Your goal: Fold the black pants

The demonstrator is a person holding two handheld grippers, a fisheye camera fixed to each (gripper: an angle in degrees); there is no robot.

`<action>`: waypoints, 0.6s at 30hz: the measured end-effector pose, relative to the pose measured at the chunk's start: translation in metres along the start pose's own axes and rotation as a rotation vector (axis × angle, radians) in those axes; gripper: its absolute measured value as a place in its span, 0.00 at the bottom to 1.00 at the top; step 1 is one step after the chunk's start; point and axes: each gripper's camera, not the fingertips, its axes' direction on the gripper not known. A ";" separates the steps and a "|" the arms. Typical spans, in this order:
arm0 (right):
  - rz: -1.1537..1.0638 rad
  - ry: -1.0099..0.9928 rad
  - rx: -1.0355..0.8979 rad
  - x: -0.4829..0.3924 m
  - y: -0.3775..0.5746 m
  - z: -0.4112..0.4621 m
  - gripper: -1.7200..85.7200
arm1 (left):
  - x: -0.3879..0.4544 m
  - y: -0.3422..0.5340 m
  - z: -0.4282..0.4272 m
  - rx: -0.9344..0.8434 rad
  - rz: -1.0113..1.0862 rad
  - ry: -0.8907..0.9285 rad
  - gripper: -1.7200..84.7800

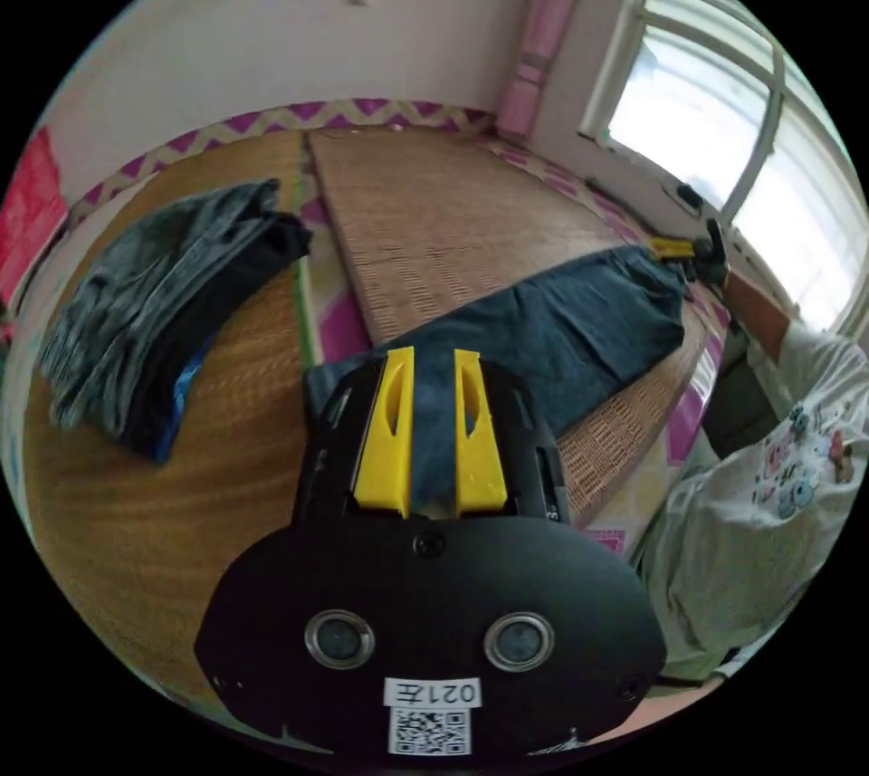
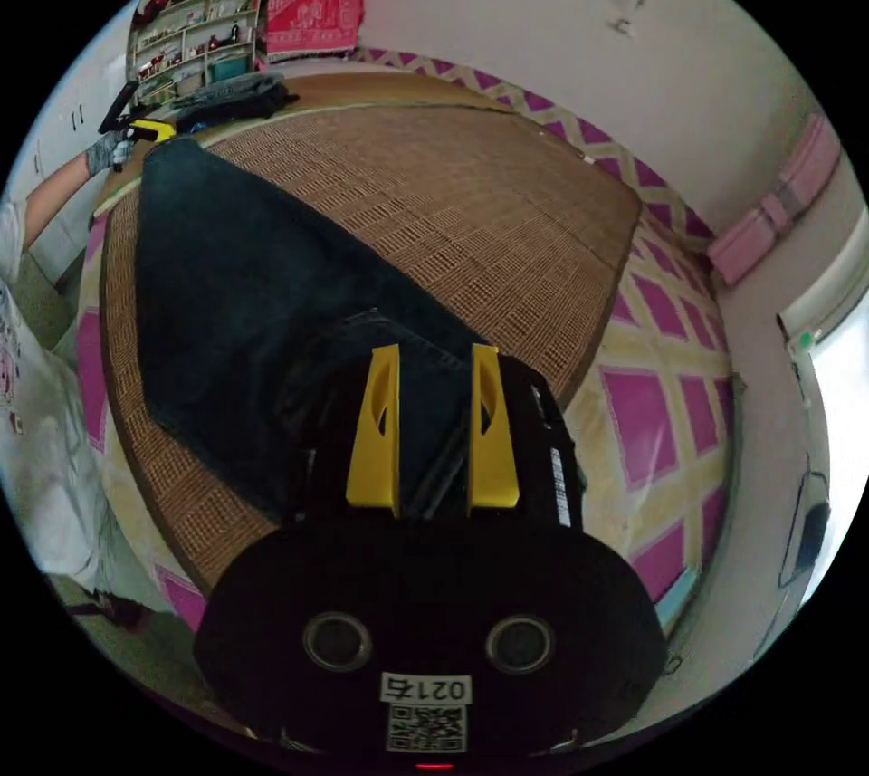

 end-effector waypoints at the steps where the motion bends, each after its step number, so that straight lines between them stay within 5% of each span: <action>1: 0.000 -0.011 -0.019 0.009 -0.006 0.005 0.15 | 0.007 -0.019 0.018 -0.017 0.042 0.005 0.12; 10: -0.037 -0.281 -0.180 0.080 -0.050 0.037 0.06 | 0.028 -0.080 0.112 -0.316 0.231 0.118 0.15; 18: -0.048 -0.363 0.000 0.090 -0.031 -0.023 0.01 | 0.040 -0.059 0.115 -0.331 0.267 0.130 0.09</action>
